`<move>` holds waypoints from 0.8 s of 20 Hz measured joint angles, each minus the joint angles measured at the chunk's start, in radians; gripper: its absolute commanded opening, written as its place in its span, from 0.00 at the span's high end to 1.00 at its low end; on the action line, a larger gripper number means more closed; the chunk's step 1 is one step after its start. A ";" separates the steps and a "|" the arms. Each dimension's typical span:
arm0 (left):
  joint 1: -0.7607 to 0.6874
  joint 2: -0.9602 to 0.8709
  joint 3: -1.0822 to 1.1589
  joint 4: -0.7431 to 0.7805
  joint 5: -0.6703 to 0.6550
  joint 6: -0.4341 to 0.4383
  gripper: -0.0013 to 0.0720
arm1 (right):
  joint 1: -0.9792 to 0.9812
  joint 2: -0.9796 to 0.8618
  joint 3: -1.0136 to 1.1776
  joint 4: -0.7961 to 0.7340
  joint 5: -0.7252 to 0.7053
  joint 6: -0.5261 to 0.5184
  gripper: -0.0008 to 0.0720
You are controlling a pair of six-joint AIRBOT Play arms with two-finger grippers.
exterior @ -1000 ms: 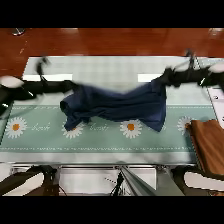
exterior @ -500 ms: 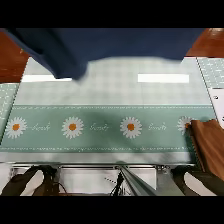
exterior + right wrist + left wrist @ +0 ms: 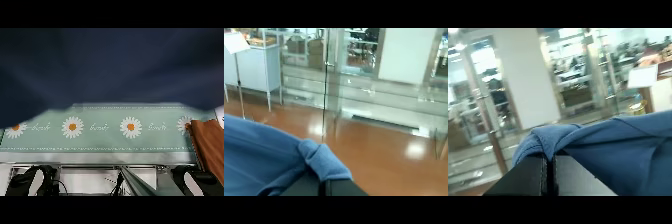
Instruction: Fold the shirts.
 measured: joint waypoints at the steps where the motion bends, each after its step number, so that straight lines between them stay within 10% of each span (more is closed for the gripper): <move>1: 0.000 0.002 -0.022 0.006 -0.026 -0.004 0.95 | 0.000 0.008 -0.015 -0.007 0.025 0.007 0.96; 9: -0.018 -0.094 -0.552 -0.238 -0.070 0.013 0.95 | 0.000 0.006 -0.571 0.006 -0.026 0.023 0.96; 16: -0.209 -0.537 -0.761 -0.328 0.229 0.138 0.95 | 0.000 -0.369 -0.904 0.148 -0.391 -0.063 0.96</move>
